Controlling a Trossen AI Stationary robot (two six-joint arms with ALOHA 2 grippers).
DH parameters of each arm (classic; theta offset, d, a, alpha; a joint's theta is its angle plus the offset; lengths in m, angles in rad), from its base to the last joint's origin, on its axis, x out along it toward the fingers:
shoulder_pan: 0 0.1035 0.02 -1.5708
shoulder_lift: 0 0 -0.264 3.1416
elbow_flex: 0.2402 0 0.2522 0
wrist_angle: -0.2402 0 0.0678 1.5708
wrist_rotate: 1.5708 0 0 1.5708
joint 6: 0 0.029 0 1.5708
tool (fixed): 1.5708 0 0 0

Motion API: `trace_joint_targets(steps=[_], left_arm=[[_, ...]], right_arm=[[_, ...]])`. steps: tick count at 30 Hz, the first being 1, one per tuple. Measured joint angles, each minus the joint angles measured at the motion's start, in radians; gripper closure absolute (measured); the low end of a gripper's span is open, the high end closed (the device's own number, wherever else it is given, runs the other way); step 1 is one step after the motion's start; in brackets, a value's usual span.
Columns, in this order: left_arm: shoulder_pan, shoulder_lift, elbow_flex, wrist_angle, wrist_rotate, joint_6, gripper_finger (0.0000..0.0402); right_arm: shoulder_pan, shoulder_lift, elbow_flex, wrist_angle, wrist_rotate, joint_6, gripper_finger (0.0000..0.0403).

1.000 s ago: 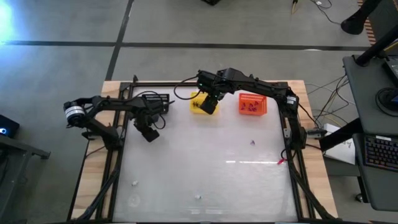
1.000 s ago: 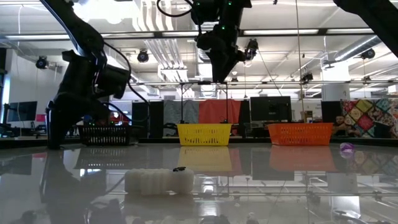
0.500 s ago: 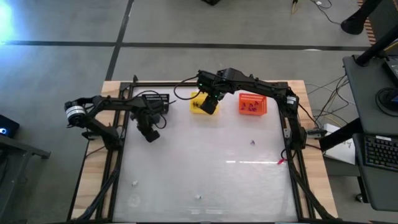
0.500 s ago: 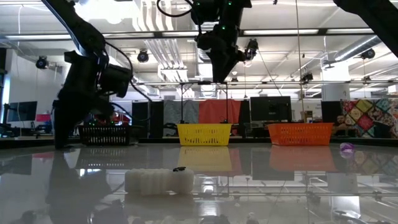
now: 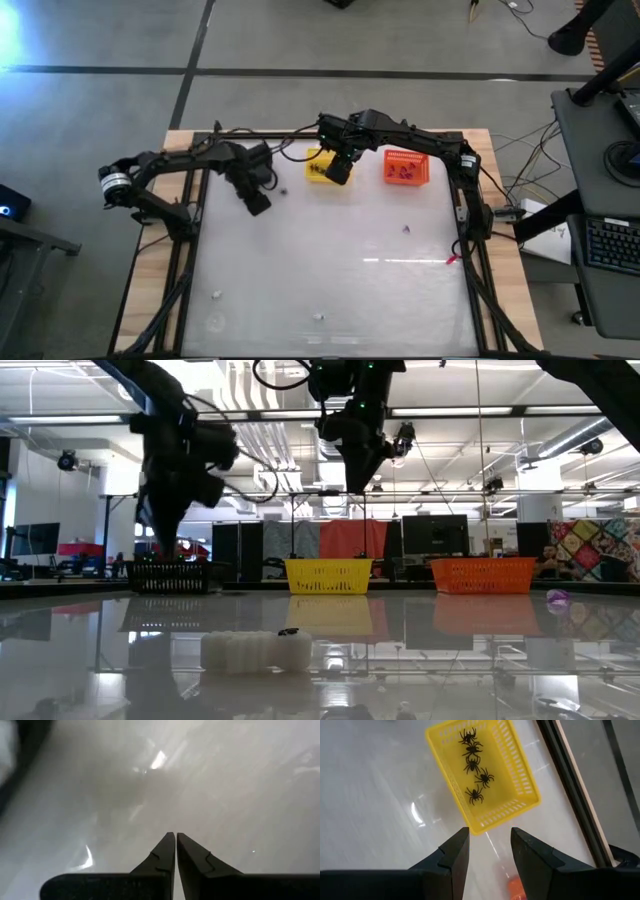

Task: Sort Halloween decoration
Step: Put the black spider toy into the yellow basket

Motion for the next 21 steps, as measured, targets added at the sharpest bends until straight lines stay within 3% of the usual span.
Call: trace_joint_targets(steps=[7, 14, 21], left_arm=[[0.0, 0.021, 0.108, 0.022, -0.007, 0.033, 0.0401], [0.0, 0.081, 0.117, 0.222, -0.01, 0.018, 0.0399], [0.0, 0.202, 0.208, 0.224, -0.01, 0.091, 0.0348]], right_arm=[[-0.001, 0.0, -0.001, -0.014, 0.0, -0.032, 0.0264], [-0.002, 0.0, -0.001, -0.017, 0.001, -0.06, 0.0264], [-0.002, 0.0, 0.0, -0.024, 0.002, -0.073, 0.0264]])
